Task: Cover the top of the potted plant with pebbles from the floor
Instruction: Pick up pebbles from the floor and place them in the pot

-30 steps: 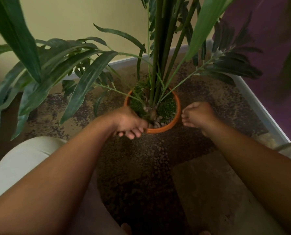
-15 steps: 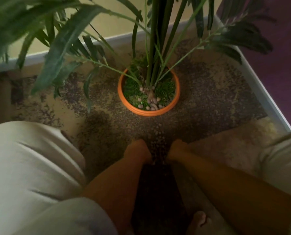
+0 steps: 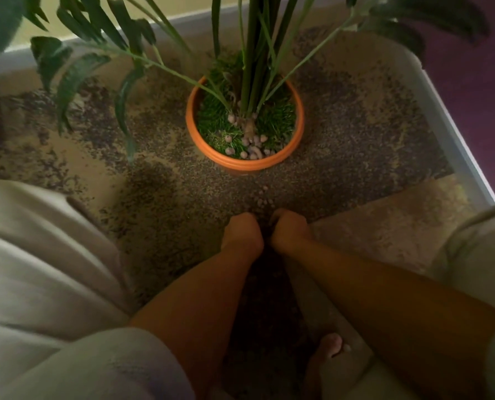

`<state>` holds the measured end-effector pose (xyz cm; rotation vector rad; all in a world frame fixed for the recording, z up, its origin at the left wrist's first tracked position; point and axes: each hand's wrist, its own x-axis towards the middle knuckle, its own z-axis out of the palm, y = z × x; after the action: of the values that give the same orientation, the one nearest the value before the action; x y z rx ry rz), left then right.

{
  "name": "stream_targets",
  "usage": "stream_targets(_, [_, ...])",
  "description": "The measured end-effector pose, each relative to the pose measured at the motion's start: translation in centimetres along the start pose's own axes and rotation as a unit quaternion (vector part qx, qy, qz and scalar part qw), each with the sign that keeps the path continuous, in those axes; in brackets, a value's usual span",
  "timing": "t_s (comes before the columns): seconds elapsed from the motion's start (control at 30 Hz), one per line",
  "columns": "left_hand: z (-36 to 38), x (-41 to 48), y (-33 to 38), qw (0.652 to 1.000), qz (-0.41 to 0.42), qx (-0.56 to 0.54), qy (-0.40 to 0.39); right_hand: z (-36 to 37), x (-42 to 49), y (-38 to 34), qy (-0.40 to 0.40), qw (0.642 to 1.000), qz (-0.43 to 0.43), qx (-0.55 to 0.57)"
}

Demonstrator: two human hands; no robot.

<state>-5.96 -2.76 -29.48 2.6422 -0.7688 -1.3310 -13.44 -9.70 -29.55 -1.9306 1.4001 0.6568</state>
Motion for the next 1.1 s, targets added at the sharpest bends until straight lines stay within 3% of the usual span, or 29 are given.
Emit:
stream_targets(0.3, [-1.0,-0.1,0.1,1.0,0.022,0.011,-0.009,-1.3,0.9,0.4,-0.001,0.999,0.024,0.033])
stream_targets(0.5, [-2.7,-0.8,1.1,0.998,-0.009,-0.024,-0.048,-3.4,1.2,0.0,-0.017,0.997,0.046,0.057])
stream_targets(0.67, [-7.0,-2.3,3.1,0.98,0.013,-0.169,-0.105,-8.5,-0.3,-1.5,-0.064,0.997,-0.021,0.023])
stream_targets(0.73, [-9.6,-3.6,3.2,0.979,0.146,0.025,-0.14,-10.9,-1.4,-2.0,-0.059,0.996,-0.071,0.02])
stream_targets(0.77, [-11.2,-4.4,3.3,0.977,0.153,0.009,-0.148,-12.0,-1.9,-2.2,-0.052,0.994,-0.092,0.035])
stream_targets(0.83, [-14.8,-5.4,3.7,0.957,0.0,-0.241,-0.162,-13.9,-2.5,-2.6,-0.052,0.985,-0.117,0.119])
stream_targets(0.97, [-20.9,-4.3,2.4,0.97,0.043,-0.218,-0.095,-16.6,-2.3,-4.0,-0.069,0.936,-0.137,0.317])
stream_targets(1.1, [-23.0,-3.7,1.4,0.953,0.062,-0.297,-0.015,-17.4,-1.7,-5.4,-0.017,0.936,-0.165,0.312])
